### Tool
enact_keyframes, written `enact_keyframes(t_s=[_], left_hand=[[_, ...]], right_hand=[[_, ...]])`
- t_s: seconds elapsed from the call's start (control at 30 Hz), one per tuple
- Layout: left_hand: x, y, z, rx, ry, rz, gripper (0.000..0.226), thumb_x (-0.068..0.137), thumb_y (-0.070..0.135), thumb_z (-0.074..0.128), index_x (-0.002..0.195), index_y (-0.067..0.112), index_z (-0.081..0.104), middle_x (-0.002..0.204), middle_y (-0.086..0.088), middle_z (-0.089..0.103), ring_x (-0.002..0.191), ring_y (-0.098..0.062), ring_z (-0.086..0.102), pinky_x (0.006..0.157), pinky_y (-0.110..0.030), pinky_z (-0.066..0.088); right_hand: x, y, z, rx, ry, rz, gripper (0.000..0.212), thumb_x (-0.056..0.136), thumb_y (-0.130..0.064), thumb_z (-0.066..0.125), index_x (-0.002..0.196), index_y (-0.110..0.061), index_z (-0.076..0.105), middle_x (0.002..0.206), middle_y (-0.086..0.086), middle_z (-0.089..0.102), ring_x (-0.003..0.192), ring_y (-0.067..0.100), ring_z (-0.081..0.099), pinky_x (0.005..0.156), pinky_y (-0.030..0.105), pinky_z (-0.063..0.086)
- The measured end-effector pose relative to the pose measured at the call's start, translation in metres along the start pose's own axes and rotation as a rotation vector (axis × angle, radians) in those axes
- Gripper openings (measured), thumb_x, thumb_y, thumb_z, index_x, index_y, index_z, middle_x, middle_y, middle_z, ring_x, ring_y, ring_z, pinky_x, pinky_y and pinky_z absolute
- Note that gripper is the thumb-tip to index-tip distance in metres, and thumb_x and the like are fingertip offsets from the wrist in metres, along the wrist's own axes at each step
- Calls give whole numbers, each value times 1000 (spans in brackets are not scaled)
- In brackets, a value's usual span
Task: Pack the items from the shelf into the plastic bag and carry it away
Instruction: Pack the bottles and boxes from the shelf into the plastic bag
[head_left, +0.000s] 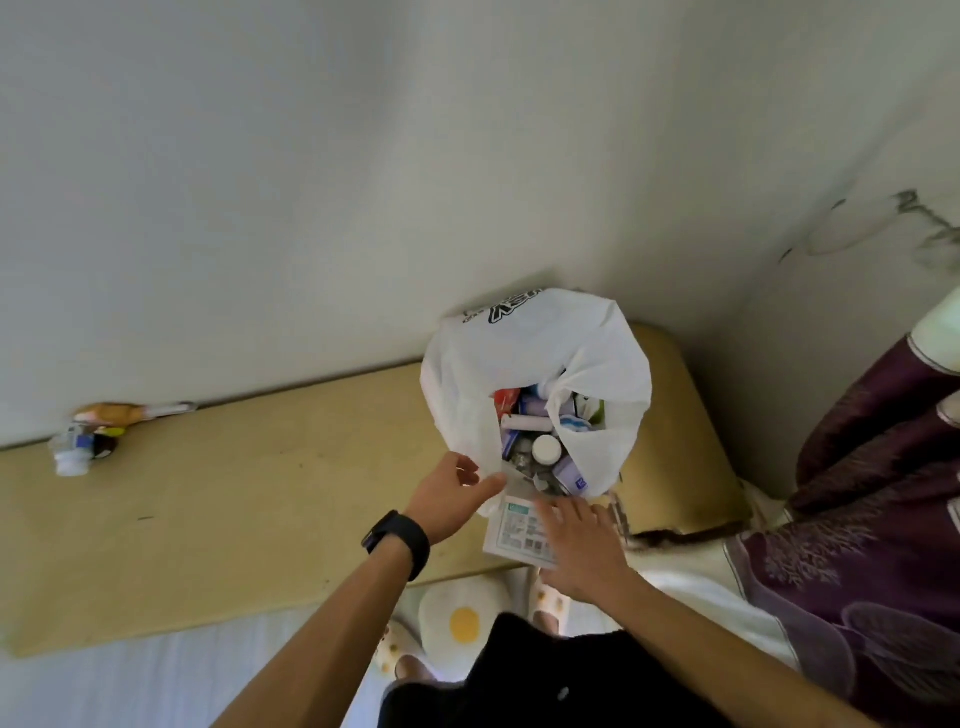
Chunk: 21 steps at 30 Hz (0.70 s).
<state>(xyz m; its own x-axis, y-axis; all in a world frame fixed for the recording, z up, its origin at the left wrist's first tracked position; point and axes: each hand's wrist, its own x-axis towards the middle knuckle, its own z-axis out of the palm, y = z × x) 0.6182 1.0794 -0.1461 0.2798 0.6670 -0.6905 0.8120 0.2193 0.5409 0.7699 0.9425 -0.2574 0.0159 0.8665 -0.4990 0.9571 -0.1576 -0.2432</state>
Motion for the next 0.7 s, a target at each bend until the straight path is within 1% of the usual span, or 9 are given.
enact_keyframes(t_s=[0.1, 0.17, 0.27, 0.37, 0.47, 0.53, 0.6, 0.67, 0.7], left_hand=[[7, 1, 15, 190, -61, 73, 59, 83, 61, 63, 124, 19, 60, 119, 6, 57, 107, -19, 57, 85, -29, 44], [13, 7, 19, 222, -31, 135, 55, 85, 64, 55, 111, 18, 69, 115, 2, 62, 104, -21, 58, 88, -33, 48], [11, 22, 8, 77, -30, 132, 50, 100, 53, 37, 100, 15, 69, 99, 2, 69, 94, -19, 60, 84, -34, 46], [4, 35, -23, -44, -7, 164, 44, 103, 46, 33, 94, 17, 65, 79, 3, 74, 83, -13, 62, 79, -29, 45], [-3, 49, -55, -277, 21, 228, 41, 101, 38, 44, 72, 10, 51, 47, 0, 54, 53, -16, 51, 77, -38, 45], [-7, 61, -70, -436, 1, 290, 31, 99, 32, 52, 81, 6, 51, 41, 4, 40, 42, -13, 39, 68, -39, 40], [-14, 76, -80, -538, -14, 314, 26, 97, 28, 57, 99, 2, 56, 41, 7, 34, 38, -9, 32, 59, -32, 35], [-22, 89, -87, -593, -29, 325, 34, 95, 27, 60, 106, -6, 60, 41, 6, 30, 38, -9, 27, 55, -27, 30], [-26, 95, -91, -606, -37, 341, 36, 95, 26, 60, 107, -9, 62, 41, 6, 28, 38, -10, 26, 52, -26, 29]], right_hand=[[5, 1, -4, 21, -22, 33, 95, 74, -50, 68, 147, -25, 13, 141, 5, 38, 132, 28, 35, 105, 49, 36], [4, 5, -9, 110, -48, 59, 90, 73, -56, 67, 144, -24, 22, 138, 4, 41, 127, 26, 38, 101, 47, 40], [-8, 14, -25, 255, -44, 100, 89, 66, -65, 68, 136, -24, 30, 132, 3, 45, 117, 23, 46, 95, 42, 45], [-30, 22, -55, 595, -63, 173, 84, 59, -45, 81, 128, -29, 36, 121, -6, 51, 111, 15, 52, 84, 29, 48], [-38, 28, -88, 940, -80, 258, 85, 55, -39, 88, 125, -36, 40, 115, -8, 62, 98, 12, 66, 81, 30, 56], [-38, 28, -110, 1277, -72, 279, 86, 57, -33, 88, 130, -33, 43, 113, 2, 70, 94, 21, 73, 86, 41, 59], [-37, 23, -137, 1543, -114, 234, 71, 67, -26, 80, 131, -29, 49, 111, 10, 73, 96, 26, 73, 83, 43, 59], [-35, 19, -158, 1672, -179, 217, 54, 71, -27, 72, 123, -19, 58, 112, 15, 73, 95, 28, 72, 79, 40, 59], [-33, 20, -165, 1710, -218, 233, 54, 71, -30, 72, 122, -14, 61, 116, 17, 71, 97, 30, 70, 84, 41, 56]])
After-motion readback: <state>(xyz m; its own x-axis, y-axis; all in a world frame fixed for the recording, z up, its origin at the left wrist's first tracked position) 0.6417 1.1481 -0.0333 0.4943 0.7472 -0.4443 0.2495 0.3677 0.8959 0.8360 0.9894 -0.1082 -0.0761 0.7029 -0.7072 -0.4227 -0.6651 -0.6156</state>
